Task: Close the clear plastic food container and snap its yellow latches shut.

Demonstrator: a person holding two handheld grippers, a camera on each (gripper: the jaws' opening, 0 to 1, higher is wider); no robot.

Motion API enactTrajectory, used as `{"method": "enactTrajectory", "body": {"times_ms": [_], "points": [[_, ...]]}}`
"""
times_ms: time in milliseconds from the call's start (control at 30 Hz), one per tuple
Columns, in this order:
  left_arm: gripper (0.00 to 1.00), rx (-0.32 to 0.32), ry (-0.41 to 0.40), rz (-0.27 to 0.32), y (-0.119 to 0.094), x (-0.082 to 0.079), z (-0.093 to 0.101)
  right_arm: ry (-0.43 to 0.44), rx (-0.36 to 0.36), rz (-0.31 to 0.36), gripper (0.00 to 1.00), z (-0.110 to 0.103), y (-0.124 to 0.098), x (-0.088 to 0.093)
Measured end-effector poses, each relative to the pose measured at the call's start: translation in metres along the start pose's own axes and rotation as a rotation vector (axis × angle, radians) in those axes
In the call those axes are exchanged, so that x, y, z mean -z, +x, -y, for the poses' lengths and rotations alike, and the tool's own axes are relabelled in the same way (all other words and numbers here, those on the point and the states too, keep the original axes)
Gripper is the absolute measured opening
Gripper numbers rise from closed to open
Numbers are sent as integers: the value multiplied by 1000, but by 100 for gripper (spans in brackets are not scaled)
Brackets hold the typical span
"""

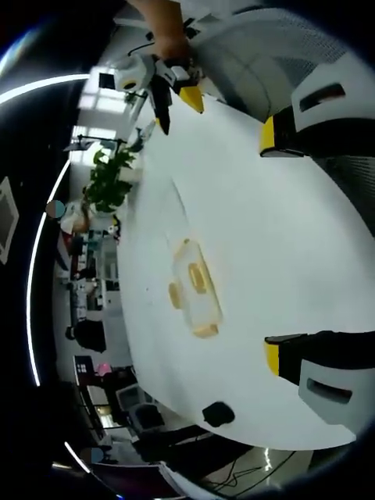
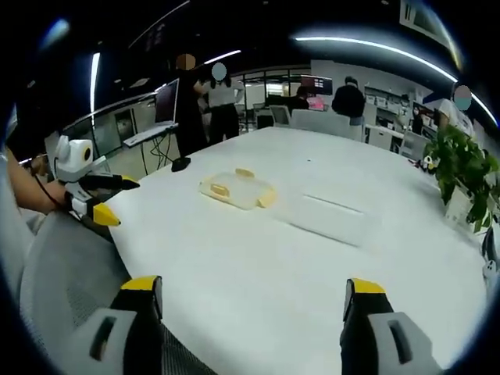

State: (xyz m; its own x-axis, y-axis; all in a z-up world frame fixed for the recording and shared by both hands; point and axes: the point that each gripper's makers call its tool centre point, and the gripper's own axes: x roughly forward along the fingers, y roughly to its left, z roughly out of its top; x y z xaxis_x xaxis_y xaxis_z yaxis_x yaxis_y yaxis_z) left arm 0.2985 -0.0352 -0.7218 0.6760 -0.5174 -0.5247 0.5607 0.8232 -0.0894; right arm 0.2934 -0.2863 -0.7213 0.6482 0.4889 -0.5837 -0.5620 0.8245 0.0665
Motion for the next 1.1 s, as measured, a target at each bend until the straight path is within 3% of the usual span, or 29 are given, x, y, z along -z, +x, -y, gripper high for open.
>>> {"method": "enactTrajectory", "body": {"times_ms": [567,700,1100], "points": [[91,-41,14,2,-3,-3,-5,61,-46,54,96,0,-1,-14],[93,-58,3,22,-4,-8,-10,24,-63,78,96,-6,-2,-21],[89,-44,-3,6,-4,-9,-9,-17,-96,36,95,-13,13,-21]]}}
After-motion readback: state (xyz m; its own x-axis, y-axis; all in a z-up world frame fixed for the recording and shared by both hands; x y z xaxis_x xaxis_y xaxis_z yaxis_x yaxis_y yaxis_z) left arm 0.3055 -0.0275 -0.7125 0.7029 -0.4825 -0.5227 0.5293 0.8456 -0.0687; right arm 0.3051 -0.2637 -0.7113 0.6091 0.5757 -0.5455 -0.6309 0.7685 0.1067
